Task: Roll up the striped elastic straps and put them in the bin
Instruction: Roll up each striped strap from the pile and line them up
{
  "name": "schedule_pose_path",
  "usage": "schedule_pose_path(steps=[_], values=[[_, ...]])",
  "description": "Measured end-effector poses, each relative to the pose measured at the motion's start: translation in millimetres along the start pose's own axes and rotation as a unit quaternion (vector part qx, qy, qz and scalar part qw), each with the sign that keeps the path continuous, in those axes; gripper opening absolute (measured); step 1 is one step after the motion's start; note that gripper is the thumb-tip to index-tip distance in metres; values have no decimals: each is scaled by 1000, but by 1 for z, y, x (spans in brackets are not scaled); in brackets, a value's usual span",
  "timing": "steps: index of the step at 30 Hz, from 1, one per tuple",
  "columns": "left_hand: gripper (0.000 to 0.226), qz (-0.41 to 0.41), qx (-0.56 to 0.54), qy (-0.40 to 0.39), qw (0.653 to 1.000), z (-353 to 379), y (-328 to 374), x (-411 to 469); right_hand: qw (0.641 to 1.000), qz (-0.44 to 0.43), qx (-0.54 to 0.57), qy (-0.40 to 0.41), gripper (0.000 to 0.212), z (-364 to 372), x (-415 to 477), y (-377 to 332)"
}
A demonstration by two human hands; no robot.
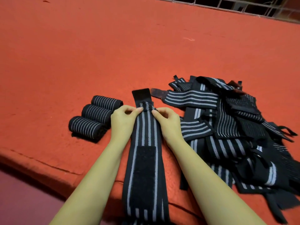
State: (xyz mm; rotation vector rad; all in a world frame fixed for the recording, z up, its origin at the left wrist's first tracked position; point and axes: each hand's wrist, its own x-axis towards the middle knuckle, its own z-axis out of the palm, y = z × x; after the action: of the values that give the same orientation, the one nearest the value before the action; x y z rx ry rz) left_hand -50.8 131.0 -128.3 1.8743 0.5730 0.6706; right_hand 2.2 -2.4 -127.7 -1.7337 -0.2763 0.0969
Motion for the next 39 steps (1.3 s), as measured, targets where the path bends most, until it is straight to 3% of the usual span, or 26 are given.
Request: schedule_pose_path(steps=[8,14,16,19,22,27,34,39], values=[[15,-13,-105,-50,993,-8,9,-8,997,-2,79,12,11,-8,-15,-7],[21,3,-152,-77,985,-12,33,-30,992,-28,126,-2,27,-38,-35,-31],[37,-43,-192,-112,974,-13,46,-34,991,-43,129,-1,25,-51,-43,-39],[45,-115,-252,-238,931,-11,71,-46,991,-62,115,0,23,-77,-59,-50],[23,-97,-223,-307,920,-7,102,-68,992,-72,107,-7,23,-103,-79,-58],[31,-17,-202,-298,933,1,128,-87,991,-71,110,-10,22,-134,-105,-71],[18,-11,-217,-351,911,13,163,-110,993,-29,115,-13,39,-167,-123,-78],[15,-11,-197,-373,906,16,179,-123,994,-50,83,-42,38,-177,-137,-84]])
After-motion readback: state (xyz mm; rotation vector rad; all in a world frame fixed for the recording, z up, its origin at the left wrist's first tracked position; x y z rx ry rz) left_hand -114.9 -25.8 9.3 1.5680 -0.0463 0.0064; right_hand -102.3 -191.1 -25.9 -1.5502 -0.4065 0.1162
